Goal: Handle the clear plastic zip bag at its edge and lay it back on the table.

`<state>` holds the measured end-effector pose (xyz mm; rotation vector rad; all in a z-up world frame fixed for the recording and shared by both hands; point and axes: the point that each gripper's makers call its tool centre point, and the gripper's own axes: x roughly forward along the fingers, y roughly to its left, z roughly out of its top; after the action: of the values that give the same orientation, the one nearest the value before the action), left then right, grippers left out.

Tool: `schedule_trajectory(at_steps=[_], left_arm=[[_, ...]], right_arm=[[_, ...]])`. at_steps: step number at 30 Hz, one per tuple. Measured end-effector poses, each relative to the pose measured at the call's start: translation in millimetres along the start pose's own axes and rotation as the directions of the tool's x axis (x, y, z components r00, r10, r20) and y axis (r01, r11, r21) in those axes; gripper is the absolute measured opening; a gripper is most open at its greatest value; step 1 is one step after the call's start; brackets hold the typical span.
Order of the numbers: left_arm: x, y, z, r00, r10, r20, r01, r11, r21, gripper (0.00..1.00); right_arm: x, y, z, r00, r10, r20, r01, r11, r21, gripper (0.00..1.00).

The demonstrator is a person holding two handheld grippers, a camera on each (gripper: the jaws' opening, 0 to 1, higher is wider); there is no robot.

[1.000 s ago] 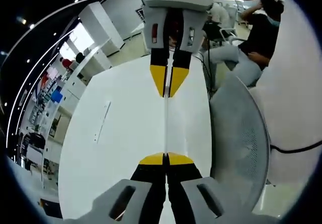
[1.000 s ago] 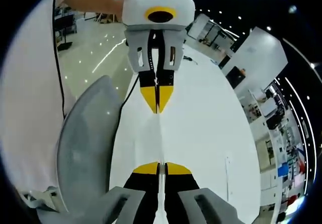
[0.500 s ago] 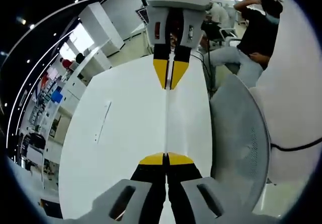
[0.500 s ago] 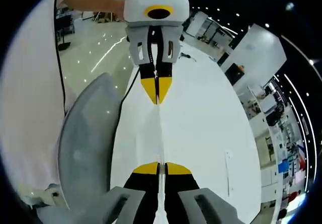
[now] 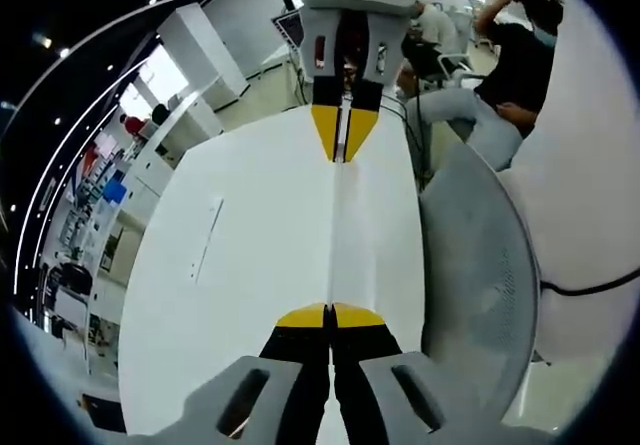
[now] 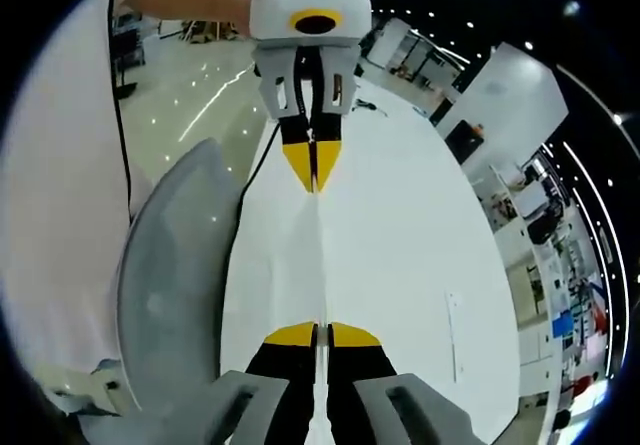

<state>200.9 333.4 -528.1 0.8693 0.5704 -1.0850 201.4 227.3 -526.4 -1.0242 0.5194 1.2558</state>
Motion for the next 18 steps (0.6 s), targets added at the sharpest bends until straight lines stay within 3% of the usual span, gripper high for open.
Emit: schedule_trajectory(at_steps=[18], left_arm=[[3.0,3.6,-0.8,1.0,0.013,0.003,-0.013,1.0,0.012,0.0]], right_arm=[[-2.2,0.5,-4.7,1.0,0.003,0.0,-0.003,1.0,0.007,0.0]])
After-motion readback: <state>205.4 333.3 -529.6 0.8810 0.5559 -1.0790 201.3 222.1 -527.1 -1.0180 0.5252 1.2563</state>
